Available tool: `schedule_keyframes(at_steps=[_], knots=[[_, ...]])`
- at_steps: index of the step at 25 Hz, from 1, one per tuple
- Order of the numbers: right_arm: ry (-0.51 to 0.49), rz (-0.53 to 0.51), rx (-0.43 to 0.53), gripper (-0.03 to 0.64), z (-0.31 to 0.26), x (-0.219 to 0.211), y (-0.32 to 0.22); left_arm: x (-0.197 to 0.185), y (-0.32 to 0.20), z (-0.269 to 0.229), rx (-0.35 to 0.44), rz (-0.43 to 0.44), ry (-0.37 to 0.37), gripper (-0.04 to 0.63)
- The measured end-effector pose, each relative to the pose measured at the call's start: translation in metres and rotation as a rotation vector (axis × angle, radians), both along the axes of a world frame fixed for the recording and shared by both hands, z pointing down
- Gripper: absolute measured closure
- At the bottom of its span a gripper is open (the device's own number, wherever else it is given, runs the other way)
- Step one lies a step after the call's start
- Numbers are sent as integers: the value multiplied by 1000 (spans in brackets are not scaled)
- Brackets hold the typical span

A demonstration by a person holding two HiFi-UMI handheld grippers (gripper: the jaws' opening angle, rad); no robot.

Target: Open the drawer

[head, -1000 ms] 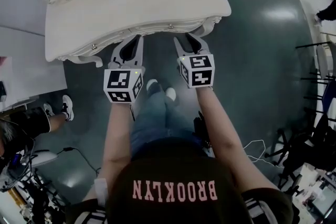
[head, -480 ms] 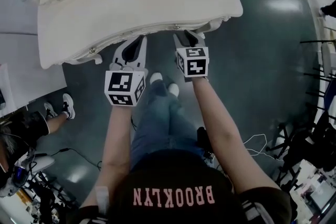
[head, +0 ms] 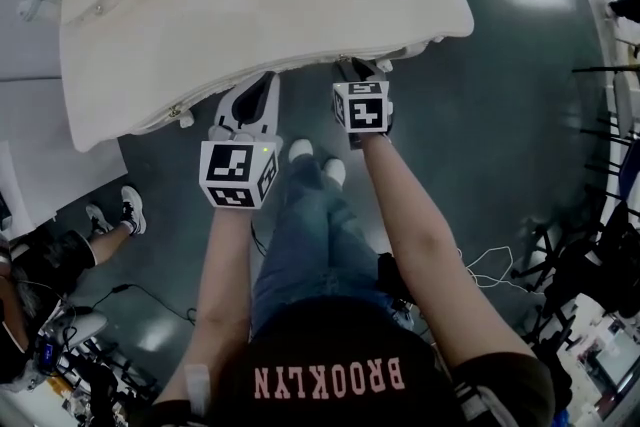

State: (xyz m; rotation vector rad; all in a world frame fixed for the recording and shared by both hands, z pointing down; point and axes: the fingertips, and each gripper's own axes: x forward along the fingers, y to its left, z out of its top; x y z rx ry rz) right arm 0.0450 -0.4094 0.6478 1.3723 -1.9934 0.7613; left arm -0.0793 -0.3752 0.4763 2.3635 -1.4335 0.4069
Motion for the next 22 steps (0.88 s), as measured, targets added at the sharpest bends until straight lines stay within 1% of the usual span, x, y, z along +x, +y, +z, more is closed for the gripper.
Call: schedule_keyframes(at_steps=[6,11,16,22], knots=[[35,27,-36,497,9,-2,-10,-10,0,6,-26,12,11,591],[47,49,-29,503,10,-3,-11,-16,-5,13,-42,28,30,591],[64,50,-45,505,9,-3,-11,-10,-9,18,-56,58,55,591],[67,62,-52,506,9,-2,-8,-1,-12,17,-52,104,70,591]])
